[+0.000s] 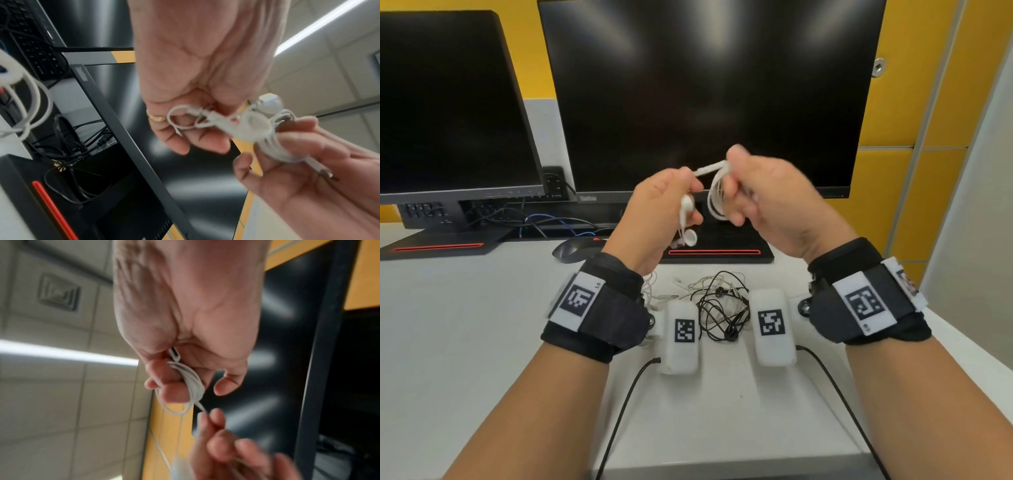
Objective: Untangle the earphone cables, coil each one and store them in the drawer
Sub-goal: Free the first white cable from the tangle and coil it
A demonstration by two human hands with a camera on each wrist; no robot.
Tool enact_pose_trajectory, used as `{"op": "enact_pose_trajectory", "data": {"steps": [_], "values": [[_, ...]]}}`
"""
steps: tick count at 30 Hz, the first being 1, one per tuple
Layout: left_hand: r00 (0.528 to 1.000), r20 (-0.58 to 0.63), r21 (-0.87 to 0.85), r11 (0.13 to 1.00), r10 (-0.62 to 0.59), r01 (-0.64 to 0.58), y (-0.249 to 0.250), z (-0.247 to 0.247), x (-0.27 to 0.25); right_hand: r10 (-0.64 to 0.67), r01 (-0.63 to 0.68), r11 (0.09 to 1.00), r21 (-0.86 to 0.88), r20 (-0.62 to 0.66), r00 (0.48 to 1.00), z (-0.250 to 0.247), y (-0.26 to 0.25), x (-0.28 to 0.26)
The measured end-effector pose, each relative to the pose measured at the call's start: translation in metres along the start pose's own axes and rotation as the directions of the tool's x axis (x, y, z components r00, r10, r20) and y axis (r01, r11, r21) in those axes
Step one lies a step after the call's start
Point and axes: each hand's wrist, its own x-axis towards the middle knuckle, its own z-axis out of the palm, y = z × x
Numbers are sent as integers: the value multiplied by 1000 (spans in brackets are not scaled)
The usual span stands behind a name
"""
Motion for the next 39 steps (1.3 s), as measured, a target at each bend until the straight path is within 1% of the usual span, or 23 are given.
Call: {"op": "enact_pose_trajectory", "data": {"steps": [1,2,3,4,5,7,9,10,12,14,15,17,19,21,23,24,26,28,30,31,35,37,39], "values": [[997,66,63,998,-26,22,-1,1,-1,-36,39,988,146,-25,999,-2,-2,0],[988,150,118,993,-49,31,-2,3,-3,-72,82,964,252,-46,996,-6,-3,-1],[970,230,162,986,-74,37,-2,5,-5,-105,123,945,303,-75,992,-9,-2,0],[949,297,192,980,-104,47,-1,7,-7,-132,161,941,297,-115,985,-11,0,1],[928,349,205,977,-132,62,0,8,-9,-153,188,955,227,-164,975,-12,3,3],[904,395,234,970,-164,73,2,8,-11,-223,213,975,-66,-246,943,-11,8,6],[914,376,297,954,-154,39,2,5,-11,-309,206,910,-360,-256,916,-12,12,8],[925,354,326,945,-139,17,1,3,-11,-321,188,871,-453,-236,917,-12,15,9],[949,302,328,945,-91,-13,0,2,-9,-267,116,802,-585,-177,947,-13,19,8],[971,236,270,963,-41,-25,0,1,-7,-132,26,754,-656,-113,985,-11,20,6],[979,204,241,970,-20,-30,0,1,-6,-53,-20,748,-664,-90,995,-10,18,4],[991,133,224,974,7,-37,0,1,-3,85,-110,772,-626,-70,994,-9,14,2],[998,60,234,971,27,-40,-3,0,-1,154,-154,823,-546,-46,987,-10,11,2],[999,22,208,977,45,-49,-4,0,1,152,-142,909,-391,-7,988,-10,10,2],[997,32,175,982,70,-74,-4,1,1,109,-101,981,-166,44,993,-11,10,2],[996,45,163,983,81,-87,-4,2,0,89,-85,994,-67,68,994,-12,9,2],[993,79,168,981,87,-100,-5,3,0,69,-74,996,57,90,994,-11,9,2],[991,110,182,978,80,-100,-4,3,0,79,-86,990,108,62,995,-11,9,3],[991,120,206,975,56,-80,-2,5,-2,106,-106,986,127,11,994,-11,10,4],[990,130,216,973,53,-81,-1,5,-3,119,-119,984,136,7,993,-11,10,5],[960,250,151,974,127,-169,2,9,-8,155,-173,965,195,105,982,-7,8,2],[959,230,156,966,167,-206,0,6,-5,168,-183,966,184,98,981,-7,6,1],[964,196,186,958,179,-216,-3,4,-2,175,-183,974,134,74,982,-8,6,1]]}}
